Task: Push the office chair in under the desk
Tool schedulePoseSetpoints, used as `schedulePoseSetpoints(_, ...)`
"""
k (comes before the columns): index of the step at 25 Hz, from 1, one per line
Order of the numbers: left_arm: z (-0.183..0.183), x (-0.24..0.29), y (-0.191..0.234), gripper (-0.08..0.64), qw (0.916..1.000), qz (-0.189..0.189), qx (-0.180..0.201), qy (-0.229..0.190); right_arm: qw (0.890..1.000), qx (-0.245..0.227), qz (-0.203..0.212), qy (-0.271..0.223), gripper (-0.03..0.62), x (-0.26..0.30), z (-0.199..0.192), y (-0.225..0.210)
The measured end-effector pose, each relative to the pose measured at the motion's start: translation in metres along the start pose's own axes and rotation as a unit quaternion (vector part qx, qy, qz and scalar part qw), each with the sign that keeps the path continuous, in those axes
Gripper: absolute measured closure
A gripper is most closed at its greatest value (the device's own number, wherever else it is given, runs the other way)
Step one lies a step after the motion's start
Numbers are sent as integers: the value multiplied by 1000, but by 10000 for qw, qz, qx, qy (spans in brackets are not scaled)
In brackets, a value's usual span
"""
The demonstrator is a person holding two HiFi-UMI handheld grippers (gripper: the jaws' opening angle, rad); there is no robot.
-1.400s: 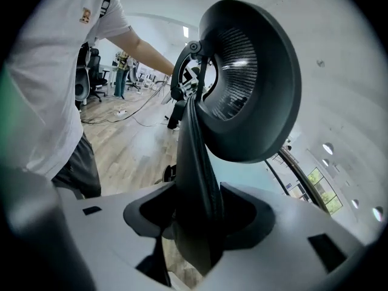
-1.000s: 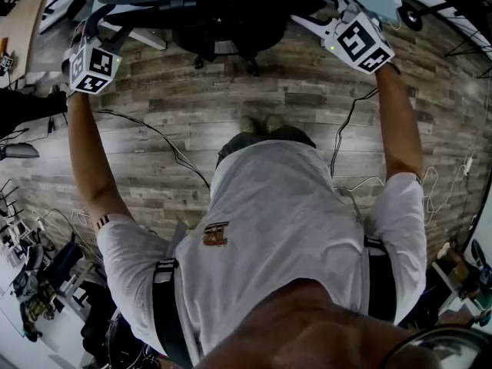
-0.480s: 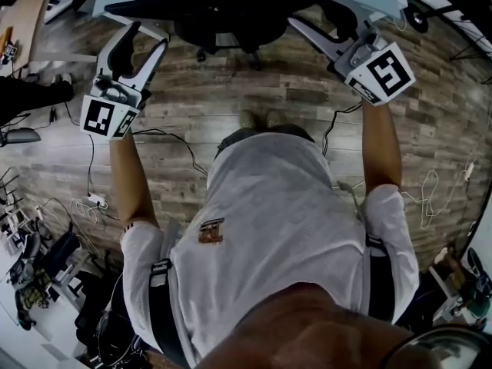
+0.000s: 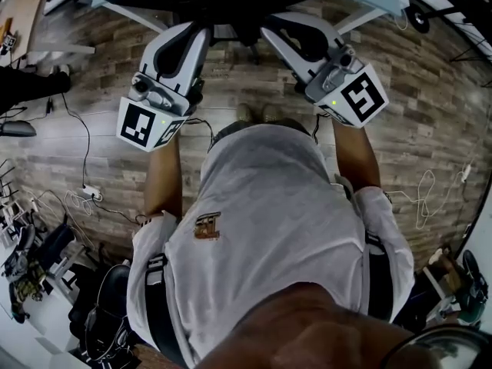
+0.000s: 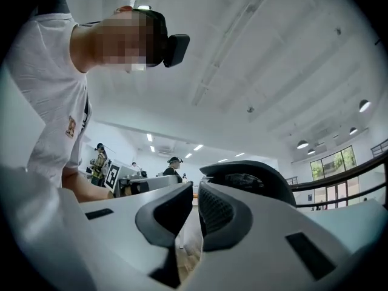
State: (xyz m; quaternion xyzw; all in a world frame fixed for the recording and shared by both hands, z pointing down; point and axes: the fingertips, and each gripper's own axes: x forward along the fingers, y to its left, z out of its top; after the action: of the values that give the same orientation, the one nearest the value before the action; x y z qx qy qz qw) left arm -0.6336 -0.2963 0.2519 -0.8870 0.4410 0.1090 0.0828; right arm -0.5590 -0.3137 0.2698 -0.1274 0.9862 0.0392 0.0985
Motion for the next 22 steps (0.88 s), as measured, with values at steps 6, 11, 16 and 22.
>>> schedulePoseSetpoints(6, -9, 4, -16, 541, 9999, -13, -41, 102, 9998, 123, 107, -109, 549, 12, -4, 24)
schedulePoseSetpoints(11, -18, 5, -23, 541, 9997, -65, -31, 222, 9992, 146, 49, -362, 557, 20, 2, 30)
schedulePoseSetpoints(16, -23, 5, -34, 541, 9995, -148, 22, 287, 9994, 91, 5, -346, 558, 17, -1, 37)
schedulePoseSetpoints(22, -24, 7, -32, 541, 9993, -168, 51, 322, 9994, 116, -43, -311, 558, 15, -3, 32)
